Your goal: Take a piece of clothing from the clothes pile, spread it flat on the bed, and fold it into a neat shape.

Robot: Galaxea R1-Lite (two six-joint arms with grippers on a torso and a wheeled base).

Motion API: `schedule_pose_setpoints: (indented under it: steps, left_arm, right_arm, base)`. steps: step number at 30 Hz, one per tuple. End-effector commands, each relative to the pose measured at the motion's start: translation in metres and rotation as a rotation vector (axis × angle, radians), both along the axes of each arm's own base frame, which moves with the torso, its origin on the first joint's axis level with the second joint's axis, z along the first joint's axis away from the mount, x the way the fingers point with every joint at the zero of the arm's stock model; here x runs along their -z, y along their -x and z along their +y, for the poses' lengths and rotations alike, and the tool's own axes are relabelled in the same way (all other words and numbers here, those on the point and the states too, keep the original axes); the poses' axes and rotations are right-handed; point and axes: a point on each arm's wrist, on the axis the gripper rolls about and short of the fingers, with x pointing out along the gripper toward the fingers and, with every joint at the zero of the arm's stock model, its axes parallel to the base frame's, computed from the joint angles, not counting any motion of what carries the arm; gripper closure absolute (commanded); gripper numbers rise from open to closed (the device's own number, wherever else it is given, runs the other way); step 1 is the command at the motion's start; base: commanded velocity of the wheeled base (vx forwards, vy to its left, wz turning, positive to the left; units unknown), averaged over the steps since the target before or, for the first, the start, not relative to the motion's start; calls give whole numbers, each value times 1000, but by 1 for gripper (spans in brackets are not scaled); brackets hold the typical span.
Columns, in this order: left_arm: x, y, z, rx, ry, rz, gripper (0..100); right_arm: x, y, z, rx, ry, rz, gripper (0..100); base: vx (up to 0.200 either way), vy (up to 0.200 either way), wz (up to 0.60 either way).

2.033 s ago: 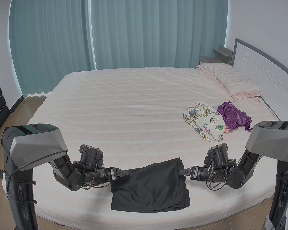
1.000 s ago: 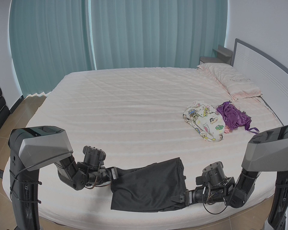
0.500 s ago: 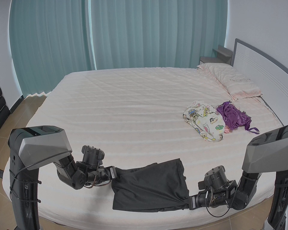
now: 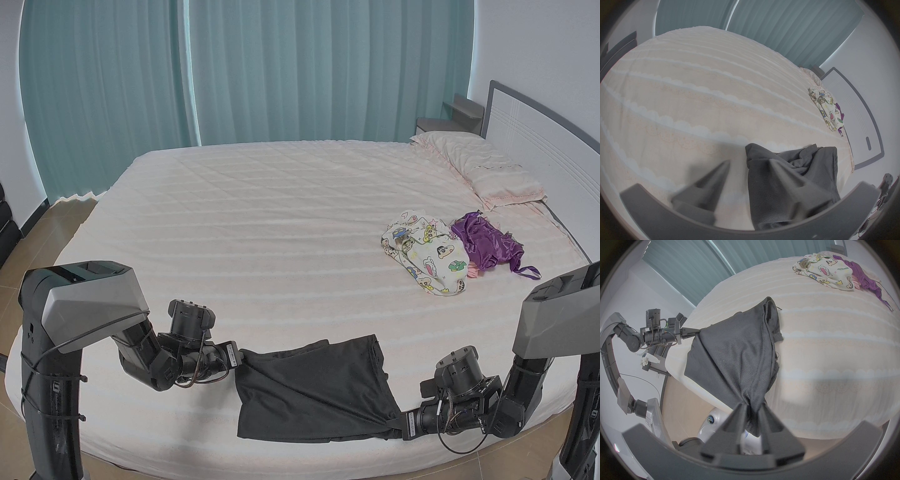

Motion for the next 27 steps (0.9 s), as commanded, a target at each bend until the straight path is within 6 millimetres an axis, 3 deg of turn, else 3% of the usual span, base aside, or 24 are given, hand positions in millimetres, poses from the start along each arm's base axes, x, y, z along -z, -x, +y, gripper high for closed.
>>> schedule_pose_setpoints:
  steps: [1, 8, 13, 16, 21, 27]
  left_arm:
    - [3, -1, 0, -2, 0, 5, 0]
    - [-12, 4, 10, -45, 43, 1, 0]
    - [-30, 30, 14, -65, 141, 39, 0]
    - [-30, 47, 17, -45, 159, 69, 0]
    - [-21, 72, 19, -5, 173, 97, 0]
    - [-14, 78, 11, 36, 182, 69, 0]
  right_arm:
    - [2, -1, 1, 0, 0, 3, 0]
    - [-10, -10, -4, 41, -54, -71, 0]
    - [-18, -37, -14, 129, -98, -135, 0]
    - [-22, -50, -15, 183, -132, -147, 0]
    - [-21, -65, -12, 214, -162, -162, 0]
    - [-17, -79, -6, 215, -176, -180, 0]
  base:
    - [0, 0, 0]
    - [0, 0, 0]
    - [0, 0, 0]
    - [0, 0, 0]
    - [-200, 0, 0]
    - [-33, 0, 0]
